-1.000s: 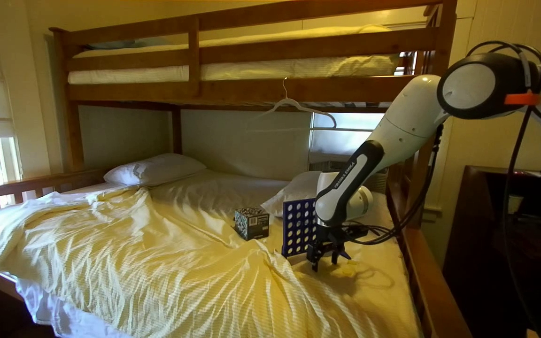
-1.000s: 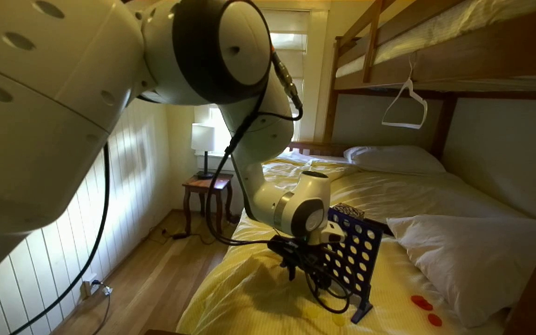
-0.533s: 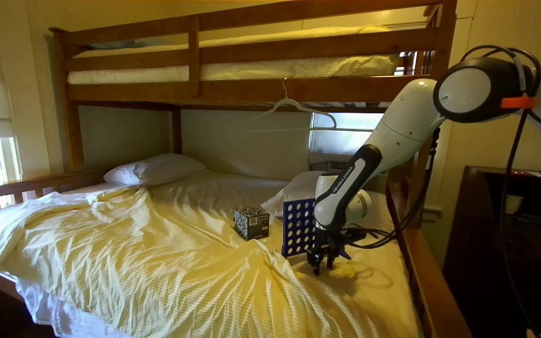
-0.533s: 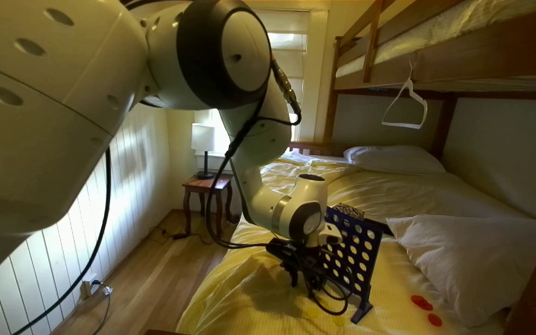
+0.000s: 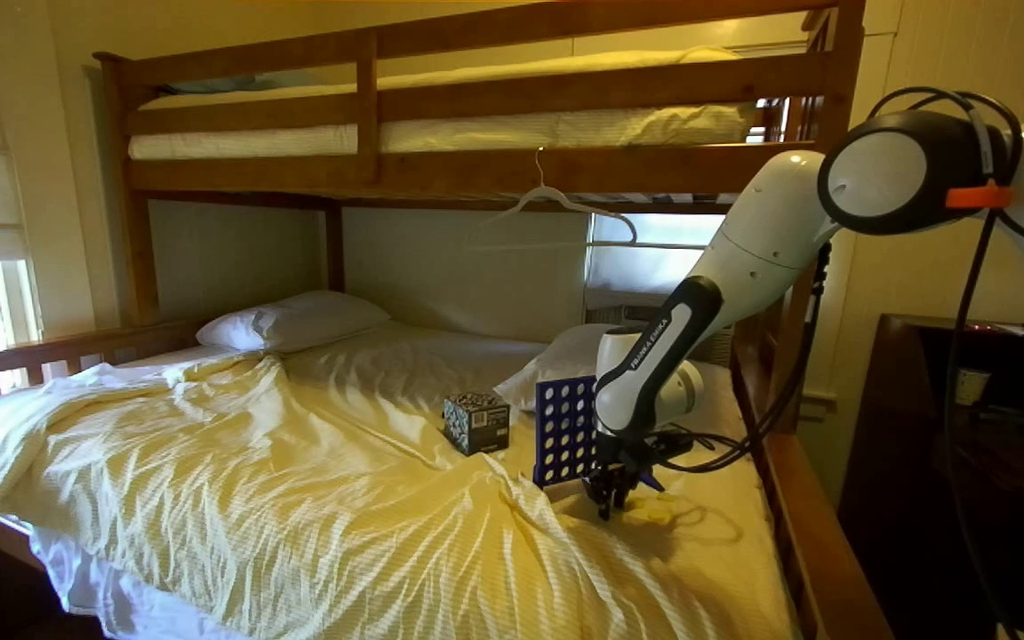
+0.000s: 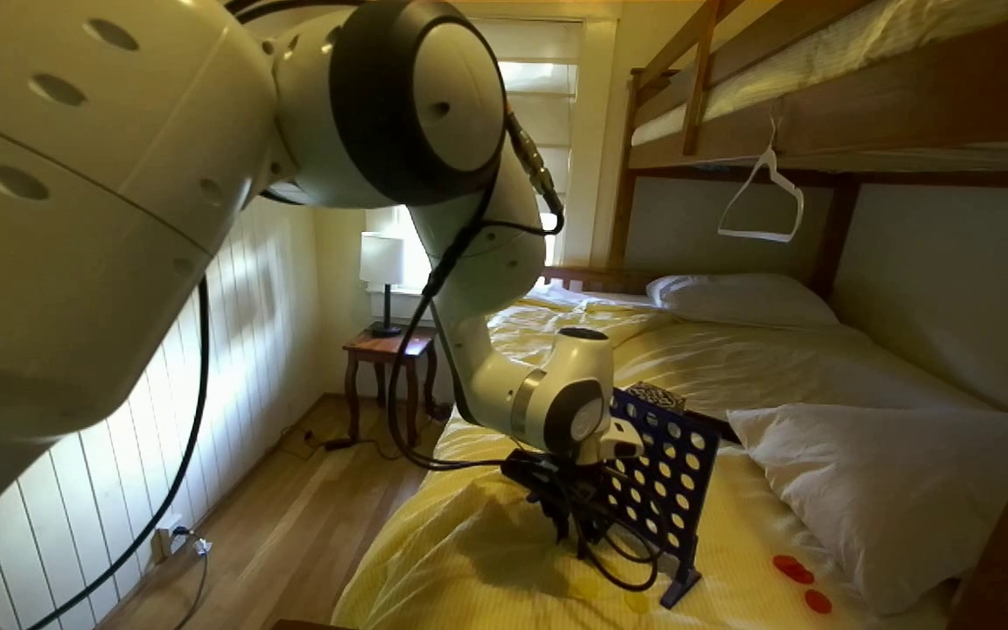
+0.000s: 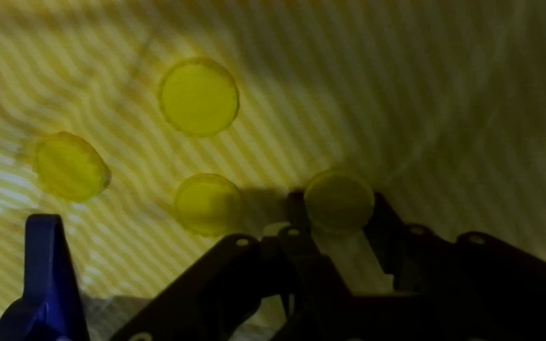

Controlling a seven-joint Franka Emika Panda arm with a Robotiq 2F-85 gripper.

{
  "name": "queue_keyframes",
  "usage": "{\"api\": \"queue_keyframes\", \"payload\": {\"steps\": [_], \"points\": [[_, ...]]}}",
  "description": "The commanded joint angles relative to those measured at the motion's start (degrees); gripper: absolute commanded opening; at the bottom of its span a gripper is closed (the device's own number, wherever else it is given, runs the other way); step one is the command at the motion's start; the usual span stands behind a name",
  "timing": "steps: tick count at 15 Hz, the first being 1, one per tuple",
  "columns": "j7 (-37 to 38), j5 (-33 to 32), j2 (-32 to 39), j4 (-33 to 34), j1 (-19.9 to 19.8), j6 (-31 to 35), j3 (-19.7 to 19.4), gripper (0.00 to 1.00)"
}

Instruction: Put the yellow chip into the connect four game

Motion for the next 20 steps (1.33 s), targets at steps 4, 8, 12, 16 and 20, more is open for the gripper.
{"api": "queue_keyframes", "payload": {"steps": [4,8,12,16,20], "points": [[2.15,-2.66,0.37,-0.03,1.34,1.83,-1.33,0.1],[1.99,-4.03,-0.63,-1.4,2.17,2.68,-1.95,0.1],[1.73,-4.96,-1.81,-3.11,2.82,3.07,-1.97,0.1],[1.68,-4.86,-5.65,-8.39,3.03,5.95,-1.93,0.1],[2.89,-4.3,-10.31,-14.5,3.21,10.0,-2.7,0.1]]}}
